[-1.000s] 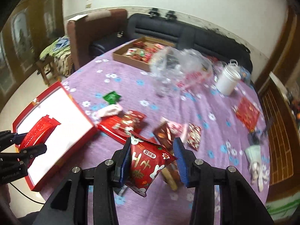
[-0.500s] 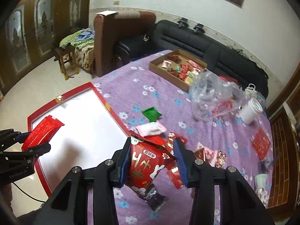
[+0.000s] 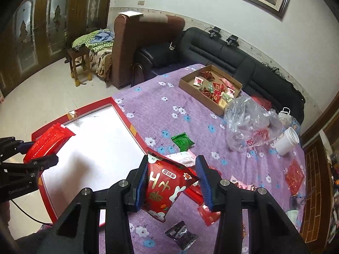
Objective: Organize snacks
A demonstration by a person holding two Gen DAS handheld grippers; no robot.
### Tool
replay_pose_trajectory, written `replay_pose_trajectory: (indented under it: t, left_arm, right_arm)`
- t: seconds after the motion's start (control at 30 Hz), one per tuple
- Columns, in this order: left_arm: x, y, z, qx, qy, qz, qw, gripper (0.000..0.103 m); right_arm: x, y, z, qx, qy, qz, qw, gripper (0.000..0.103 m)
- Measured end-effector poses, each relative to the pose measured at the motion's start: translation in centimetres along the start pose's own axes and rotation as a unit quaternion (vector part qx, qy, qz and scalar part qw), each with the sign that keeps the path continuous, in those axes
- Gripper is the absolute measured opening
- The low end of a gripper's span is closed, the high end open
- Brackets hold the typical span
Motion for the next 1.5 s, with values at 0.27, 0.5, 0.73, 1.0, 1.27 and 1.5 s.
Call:
replay_pose_trajectory:
  t: [0.27, 0.5, 0.73, 1.0, 1.27, 1.5]
  left_arm:
    - [2.3, -0.3, -0.6, 0.010, -0.025, -0.033, 0.9991, 0.049]
    - [3.7, -1.3, -1.1, 0.046, -0.041, -0.114, 0.9916, 0.050]
    - [1.2, -2.3, -2.8, 0.082, -0.008, -0.180, 0.9802, 0.055]
    - [-3.8, 2.0, -6.1, 0.104, 0.049, -0.173, 0.9782, 0.064]
    - [-5.6, 6.4, -6.5, 0.131, 0.052, -0.150, 0.9787, 0.067]
    - [-6.4, 7.9, -6.8, 0.139, 0.066, -0.142, 0.9778, 0.067]
  right_arm:
    - [3.1, -1.1, 0.3, -0.003, -0.039, -0.015, 0.999, 0.044]
    - [10.0, -5.7, 2.3, -0.011, -0.117, -0.064, 0.991, 0.044]
    - [11.1, -7.1, 2.0, -0.029, -0.117, -0.059, 0.991, 0.046]
    - [7.2, -1.7, 1.7, 0.050, -0.058, -0.057, 0.995, 0.051]
    - [2.8, 4.2, 1.9, 0.071, -0.041, 0.013, 0.997, 0.051]
    - [0.6, 6.0, 1.6, 0.078, -0.031, 0.035, 0.996, 0.051]
Point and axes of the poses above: each gripper's, at about its wrist camera, not at the fingertips, and x roughly the way its jaws point, y to its right, z to its underside, the point moved 10 cm from there along x, roughly the way its jaws point, and after that the axes turned 1 degree about z, right-handed, at the moved point
